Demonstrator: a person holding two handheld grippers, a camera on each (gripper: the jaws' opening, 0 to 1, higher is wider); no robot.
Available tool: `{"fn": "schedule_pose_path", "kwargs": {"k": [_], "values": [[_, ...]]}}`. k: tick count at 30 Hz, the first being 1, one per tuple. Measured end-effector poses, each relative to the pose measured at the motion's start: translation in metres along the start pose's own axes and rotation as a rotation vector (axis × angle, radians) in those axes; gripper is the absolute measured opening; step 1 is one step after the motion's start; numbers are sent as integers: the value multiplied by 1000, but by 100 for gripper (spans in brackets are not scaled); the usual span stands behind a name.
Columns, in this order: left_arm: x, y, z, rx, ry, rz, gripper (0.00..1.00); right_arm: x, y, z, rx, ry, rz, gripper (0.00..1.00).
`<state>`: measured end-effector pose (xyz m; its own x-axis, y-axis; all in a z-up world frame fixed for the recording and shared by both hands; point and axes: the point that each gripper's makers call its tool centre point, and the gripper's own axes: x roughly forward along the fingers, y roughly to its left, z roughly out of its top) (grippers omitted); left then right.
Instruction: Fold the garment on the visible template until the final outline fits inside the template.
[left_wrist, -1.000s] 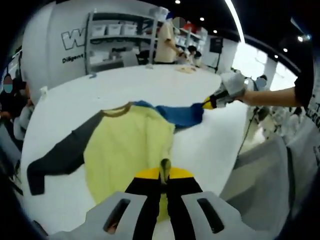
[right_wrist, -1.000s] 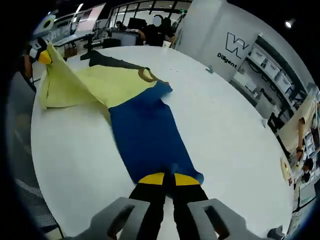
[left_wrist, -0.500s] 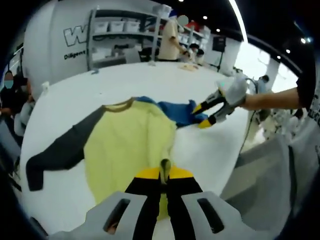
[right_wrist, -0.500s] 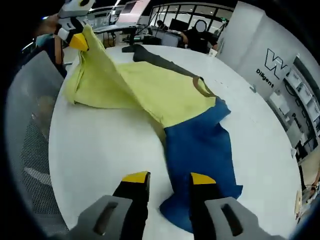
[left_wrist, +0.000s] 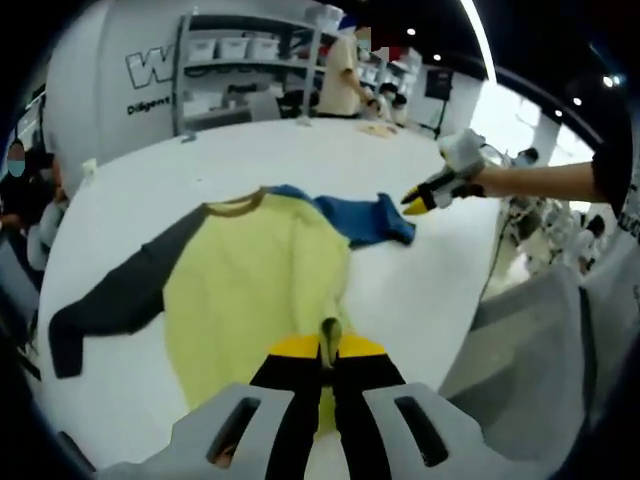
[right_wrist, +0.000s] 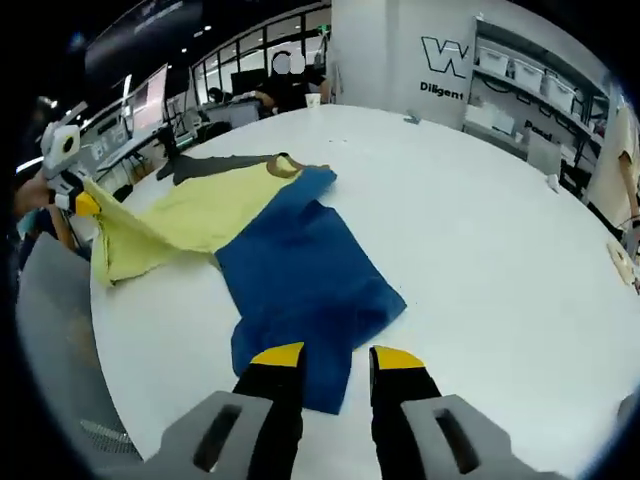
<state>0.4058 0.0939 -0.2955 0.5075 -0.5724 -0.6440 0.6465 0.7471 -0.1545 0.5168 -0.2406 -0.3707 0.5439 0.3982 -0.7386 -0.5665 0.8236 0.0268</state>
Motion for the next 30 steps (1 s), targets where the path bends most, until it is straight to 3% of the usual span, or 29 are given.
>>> {"fn": "schedule_pose_path", "kwargs": {"k": [5,9,13,18,24,30], "values": [[0,0,-2,-2,7,3,1,6,2,3,30,5,19,17],[-1,0,1,11,1,17,1,11,21,-5,62,26,112,12],[3,-5,0,18,5,4,1,9,15,-12,3,65,91,0],[8,-15,-3,31,18,-18,1,5,11,-15,15,59,95,0],[13,-29,-1,47,20,-49,1,-11,-1,-25,64,75,44,0],[24,-54,3,66,15,-119,1,-32,-35,-43,99,124,-50,0]]}}
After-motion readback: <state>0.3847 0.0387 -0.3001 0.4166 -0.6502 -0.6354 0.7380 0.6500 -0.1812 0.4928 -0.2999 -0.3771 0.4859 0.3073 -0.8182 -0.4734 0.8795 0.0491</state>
